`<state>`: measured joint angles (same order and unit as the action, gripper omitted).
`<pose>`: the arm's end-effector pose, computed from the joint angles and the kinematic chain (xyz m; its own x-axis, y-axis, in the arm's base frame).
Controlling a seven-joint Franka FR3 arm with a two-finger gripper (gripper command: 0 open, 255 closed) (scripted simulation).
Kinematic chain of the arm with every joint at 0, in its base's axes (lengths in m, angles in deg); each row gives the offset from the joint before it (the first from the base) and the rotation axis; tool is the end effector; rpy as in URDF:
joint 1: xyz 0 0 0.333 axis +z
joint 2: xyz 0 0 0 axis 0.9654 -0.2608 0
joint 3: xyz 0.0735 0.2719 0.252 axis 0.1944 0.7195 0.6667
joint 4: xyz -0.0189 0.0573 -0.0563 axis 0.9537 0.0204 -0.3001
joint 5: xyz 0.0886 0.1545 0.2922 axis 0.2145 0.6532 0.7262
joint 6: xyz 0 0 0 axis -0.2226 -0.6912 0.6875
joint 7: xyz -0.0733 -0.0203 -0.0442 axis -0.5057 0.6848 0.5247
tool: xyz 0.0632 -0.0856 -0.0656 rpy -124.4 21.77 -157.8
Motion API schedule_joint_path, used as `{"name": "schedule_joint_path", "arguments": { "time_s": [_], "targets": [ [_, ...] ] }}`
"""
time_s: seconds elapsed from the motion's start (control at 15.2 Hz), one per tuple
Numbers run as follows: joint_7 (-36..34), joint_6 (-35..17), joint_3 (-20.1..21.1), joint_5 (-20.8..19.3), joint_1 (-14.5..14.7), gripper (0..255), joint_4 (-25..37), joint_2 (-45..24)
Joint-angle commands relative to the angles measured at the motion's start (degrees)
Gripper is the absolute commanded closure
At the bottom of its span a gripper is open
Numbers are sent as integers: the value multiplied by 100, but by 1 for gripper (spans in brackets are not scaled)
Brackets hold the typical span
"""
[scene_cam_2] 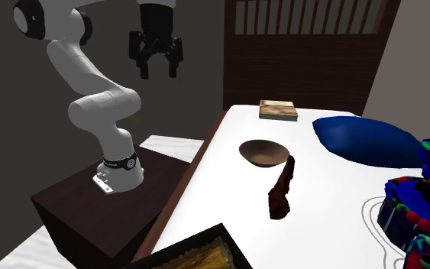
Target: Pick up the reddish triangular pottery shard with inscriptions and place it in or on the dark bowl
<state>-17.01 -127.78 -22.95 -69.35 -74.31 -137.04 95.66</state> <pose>0.1865 -0.0050 0.6389 0.9943 -0.1063 0.0028 -0.1061 -0.9896 0.0970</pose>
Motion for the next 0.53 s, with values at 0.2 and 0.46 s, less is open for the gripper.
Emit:
{"name": "schedule_joint_path", "arguments": {
  "time_s": [0.2,0.46],
  "targets": [
    [-718,-389,363,141,-120,0,12,-477],
    [-1669,-865,811,233,-298,0,181,-1234]
  ]
}}
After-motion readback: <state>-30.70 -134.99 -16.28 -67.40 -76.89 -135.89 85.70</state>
